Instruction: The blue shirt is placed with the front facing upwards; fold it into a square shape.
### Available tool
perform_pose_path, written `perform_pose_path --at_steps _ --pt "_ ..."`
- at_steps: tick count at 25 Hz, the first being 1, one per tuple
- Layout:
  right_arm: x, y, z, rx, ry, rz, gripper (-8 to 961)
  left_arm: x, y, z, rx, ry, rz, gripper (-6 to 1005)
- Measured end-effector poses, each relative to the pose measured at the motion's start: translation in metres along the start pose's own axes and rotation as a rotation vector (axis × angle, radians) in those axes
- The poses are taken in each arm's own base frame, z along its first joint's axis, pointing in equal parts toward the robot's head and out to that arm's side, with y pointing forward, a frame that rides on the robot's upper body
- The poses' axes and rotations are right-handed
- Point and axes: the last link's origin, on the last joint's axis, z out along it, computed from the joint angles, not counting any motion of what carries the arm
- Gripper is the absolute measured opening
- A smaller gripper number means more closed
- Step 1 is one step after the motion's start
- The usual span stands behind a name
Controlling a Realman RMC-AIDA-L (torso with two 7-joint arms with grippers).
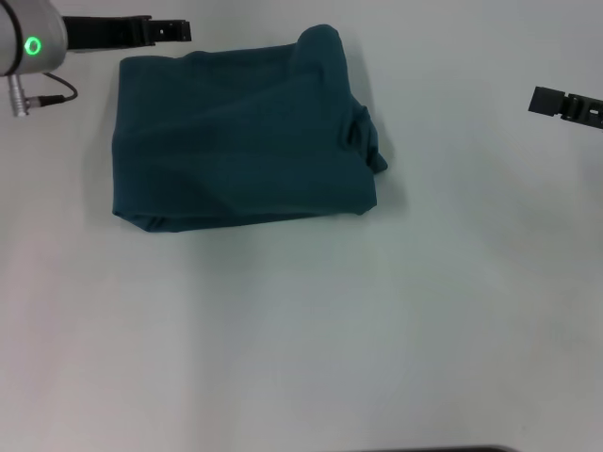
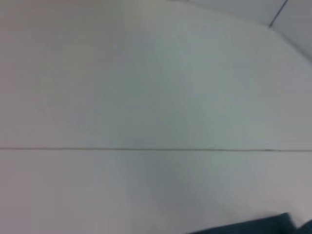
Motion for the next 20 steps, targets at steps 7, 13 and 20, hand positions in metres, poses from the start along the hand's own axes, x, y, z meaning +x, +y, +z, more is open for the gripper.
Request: perform_pose_path --at_steps 7,13,20 --pt "0.001 0.0 -0.001 0.003 0.0 0.002 616 0.001 -0.006 0.019 0.083 -0.038 0.046 949" --pt "0.001 -0.001 -0.002 0.008 -0.001 0.003 616 0.0 -0.005 0.027 0.109 -0.077 0.081 950" --pt "0.002 -0.002 -0.003 0.013 -0.002 0.005 616 -0.006 -0.007 0.028 0.128 -0.119 0.075 950"
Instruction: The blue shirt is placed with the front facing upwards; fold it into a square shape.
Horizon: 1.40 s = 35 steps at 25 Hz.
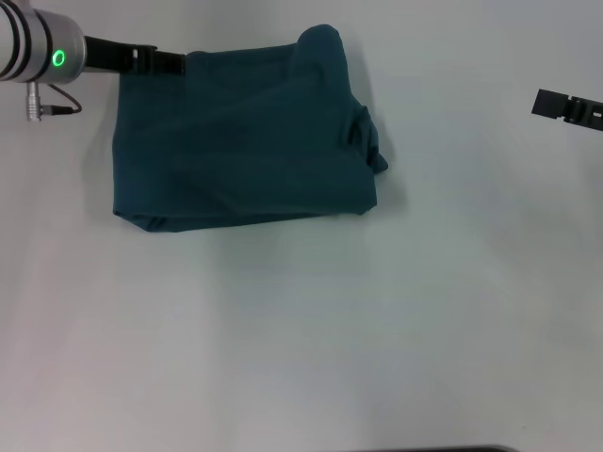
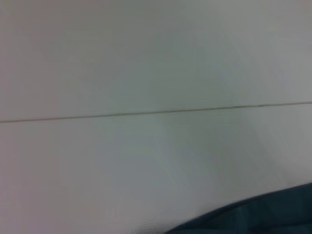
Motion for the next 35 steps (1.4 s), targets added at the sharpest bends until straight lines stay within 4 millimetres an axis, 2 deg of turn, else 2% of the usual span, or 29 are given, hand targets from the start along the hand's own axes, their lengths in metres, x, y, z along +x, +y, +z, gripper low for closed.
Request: perform_pose_path --at_steps 16,22,26,35 --pt "0.004 -0.001 -0.001 0.008 0.013 0.007 617 -0.005 0.012 0.005 -0.031 -0.052 0.023 942" --pt "0.005 -0.001 -0.002 0.009 0.01 0.012 616 -0.001 0.0 0.001 0.023 -0.004 -0.009 933" --pt "0.006 -0.002 -0.001 0.004 0.011 0.014 616 -0.004 -0.005 0.001 0.039 -0.032 -0.029 928" --pt "0.006 -0.002 -0.001 0.009 0.011 0.013 617 -0.002 0.009 0.005 0.013 -0.053 -0.005 915"
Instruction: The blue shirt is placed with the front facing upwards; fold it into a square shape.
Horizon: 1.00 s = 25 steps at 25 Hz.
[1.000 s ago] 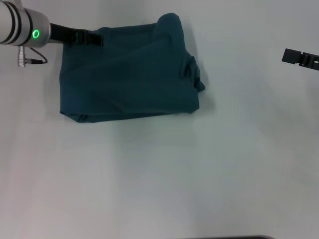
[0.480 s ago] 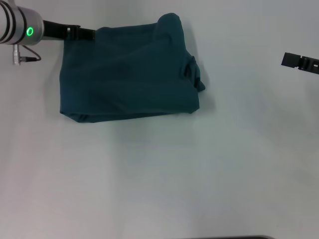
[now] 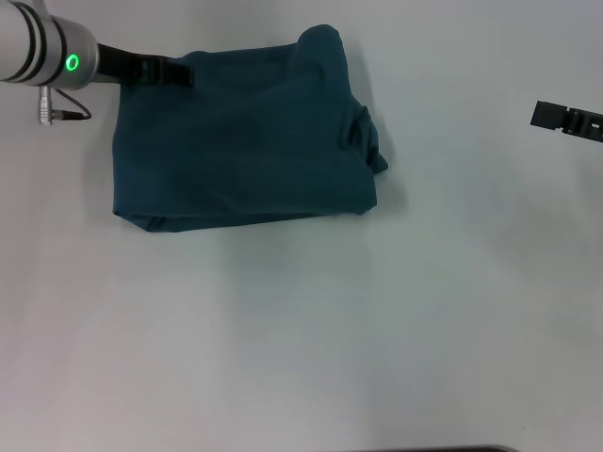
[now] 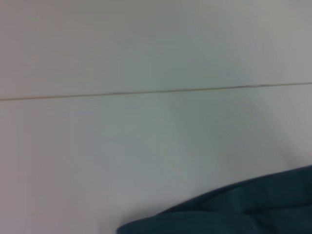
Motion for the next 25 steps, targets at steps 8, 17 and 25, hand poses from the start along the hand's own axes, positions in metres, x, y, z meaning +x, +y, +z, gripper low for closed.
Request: perform_pose_path --at_steps 8,17,25 --pt "0.001 -0.001 -0.001 0.007 -0.001 0.003 617 0.003 0.01 0.002 -0.01 -0.007 0.029 904" --pt "0.002 -0.002 -0.001 0.014 0.003 0.004 616 0.004 0.02 0.004 0.007 -0.045 0.093 777" --pt "0.002 -0.003 -0.001 0.014 0.003 0.005 616 0.009 0.022 0.002 0.012 -0.012 0.093 467"
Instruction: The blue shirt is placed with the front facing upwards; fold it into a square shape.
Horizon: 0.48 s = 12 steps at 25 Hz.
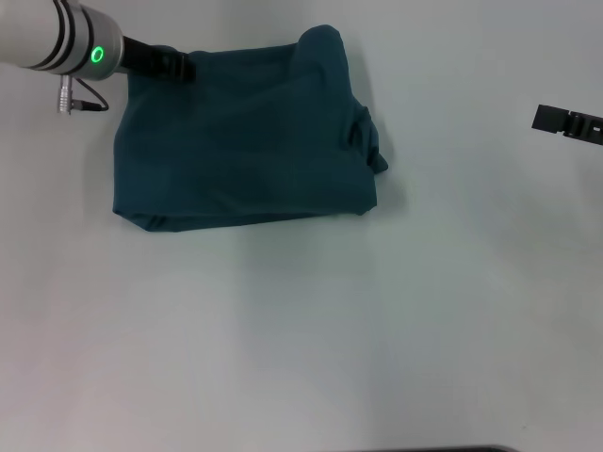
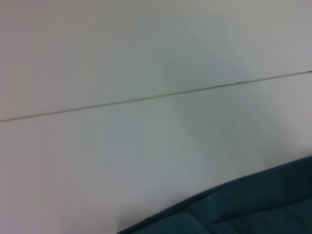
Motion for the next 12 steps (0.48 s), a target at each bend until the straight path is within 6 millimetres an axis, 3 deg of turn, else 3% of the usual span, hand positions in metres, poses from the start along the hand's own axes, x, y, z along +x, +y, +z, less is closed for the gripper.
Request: perform_pose_path --at_steps 12 --pt "-0.0019 -0.0002 0.0011 0.001 0.002 -0.001 615 0.0001 -0.0021 -0.0003 0.006 -0.001 0.005 178"
